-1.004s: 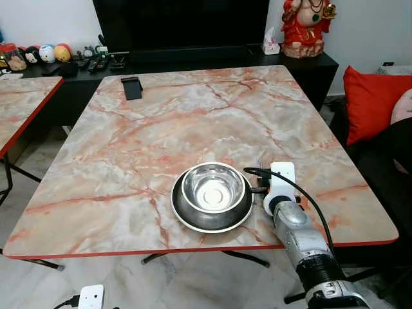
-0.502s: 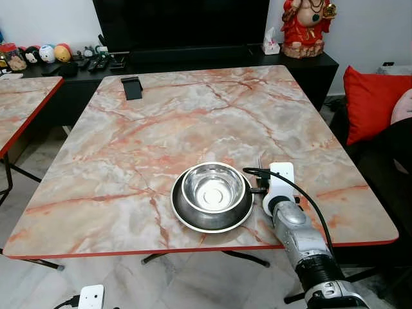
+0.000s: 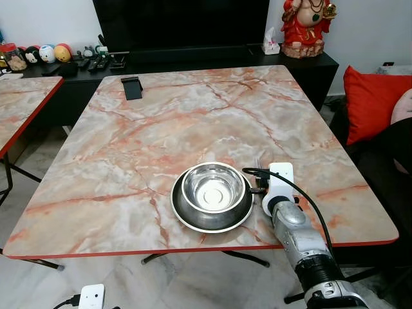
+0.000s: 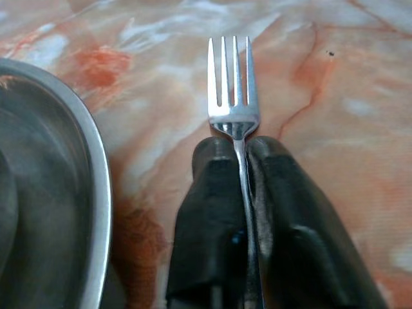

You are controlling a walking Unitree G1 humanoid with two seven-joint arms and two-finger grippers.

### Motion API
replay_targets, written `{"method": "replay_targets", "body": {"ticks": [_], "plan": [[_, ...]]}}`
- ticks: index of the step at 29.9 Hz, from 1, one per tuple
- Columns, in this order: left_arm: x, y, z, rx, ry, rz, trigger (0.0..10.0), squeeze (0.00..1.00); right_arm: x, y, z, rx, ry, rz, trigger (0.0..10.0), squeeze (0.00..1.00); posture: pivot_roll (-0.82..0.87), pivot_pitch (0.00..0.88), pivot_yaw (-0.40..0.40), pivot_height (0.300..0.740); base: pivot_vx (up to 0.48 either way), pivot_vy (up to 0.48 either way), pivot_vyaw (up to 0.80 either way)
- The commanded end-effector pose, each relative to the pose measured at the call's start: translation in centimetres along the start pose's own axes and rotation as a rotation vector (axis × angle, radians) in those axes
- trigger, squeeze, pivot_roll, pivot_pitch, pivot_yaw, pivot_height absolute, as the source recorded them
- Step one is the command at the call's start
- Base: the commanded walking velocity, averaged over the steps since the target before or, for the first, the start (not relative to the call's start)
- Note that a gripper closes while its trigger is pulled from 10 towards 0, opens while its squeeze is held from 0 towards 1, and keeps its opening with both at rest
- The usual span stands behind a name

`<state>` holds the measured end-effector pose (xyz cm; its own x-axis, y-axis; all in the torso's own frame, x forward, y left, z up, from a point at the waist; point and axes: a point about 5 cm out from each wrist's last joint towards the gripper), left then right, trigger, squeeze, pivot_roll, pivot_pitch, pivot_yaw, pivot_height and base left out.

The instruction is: Setting the table

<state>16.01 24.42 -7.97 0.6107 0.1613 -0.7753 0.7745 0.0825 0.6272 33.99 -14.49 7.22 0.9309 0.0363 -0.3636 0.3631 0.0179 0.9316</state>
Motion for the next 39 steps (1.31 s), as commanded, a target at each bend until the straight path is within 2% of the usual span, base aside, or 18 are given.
{"method": "replay_targets", "body": {"ticks": [1,2,3,4,7,9,10,11,12,13,24,39], "plan": [[-0.1,-0.2,-0.4,0.020,0.007,-0.011,10.0,0.00,0.1,-0.1,-0.4,-0.008,0.013,-0.019,10.0,0.80,-0.06,0.000,0.050,0.720,0.000,0.000,0.00],[-0.1,-0.2,-0.4,0.020,0.007,-0.011,10.0,0.00,0.1,-0.1,-0.4,-0.008,0.013,-0.019,10.0,0.80,-0.06,0.000,0.050,0.720,0.000,0.000,0.00],[-0.1,-0.2,-0.4,0.020,0.008,-0.012,10.0,0.00,0.1,-0.1,-0.5,-0.008,0.018,-0.020,10.0,0.91,-0.06,0.000,0.051,0.720,0.000,0.000,0.00],[-0.1,-0.2,-0.4,0.021,0.008,-0.012,10.0,0.00,0.1,-0.1,-0.5,-0.008,0.018,-0.020,10.0,0.95,-0.06,0.000,0.051,0.720,0.000,0.000,0.00],[-0.1,-0.2,-0.4,0.021,0.008,-0.013,10.0,0.00,0.1,-0.1,-0.5,-0.009,0.014,-0.019,10.0,0.93,-0.06,0.000,0.051,0.720,0.000,0.000,0.00],[-0.1,-0.2,-0.4,0.022,0.007,-0.013,10.0,0.00,0.1,-0.1,-0.5,-0.010,0.009,-0.019,10.0,0.85,-0.06,0.000,0.052,0.720,0.000,0.000,0.00],[-0.1,-0.2,-0.4,0.023,0.007,-0.013,10.0,0.00,0.1,-0.1,-0.5,-0.011,0.006,-0.017,10.0,0.68,-0.06,0.000,0.052,0.720,0.000,0.000,0.00],[-0.1,-0.2,-0.4,0.023,0.007,-0.013,10.0,0.00,0.1,-0.1,-0.5,-0.011,0.006,-0.017,10.0,0.68,-0.06,0.000,0.052,0.720,0.000,0.000,0.00],[-0.1,-0.2,-0.4,0.023,0.007,-0.013,10.0,0.00,0.1,0.0,-0.4,-0.011,0.002,-0.008,10.0,0.13,-0.06,0.000,0.052,0.720,0.000,0.000,0.00],[0.0,-0.1,-0.4,0.024,0.007,-0.012,10.0,0.00,0.1,0.1,-0.4,-0.008,0.001,-0.003,10.0,0.00,-0.06,0.000,0.053,0.720,0.000,0.000,0.00],[0.0,0.0,-0.3,0.029,0.003,-0.009,10.0,0.00,0.2,0.6,-0.2,-0.001,-0.020,0.032,10.0,0.00,-0.06,0.000,0.054,0.720,0.000,0.000,0.00],[0.1,0.2,0.0,0.044,-0.009,0.001,10.0,0.00,0.1,2.2,0.0,0.036,-0.036,0.147,10.0,0.00,-0.06,0.000,0.056,0.720,0.000,0.000,0.00]]}}
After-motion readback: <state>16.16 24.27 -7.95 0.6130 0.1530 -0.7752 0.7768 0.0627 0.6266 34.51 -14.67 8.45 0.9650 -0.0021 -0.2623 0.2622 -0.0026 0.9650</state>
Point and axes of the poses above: a point about 5 cm out from each wrist's last joint towards the gripper, its own x axis pointing out of the wrist towards the gripper, its own y axis along the axis of the wrist's last joint, z = x × y
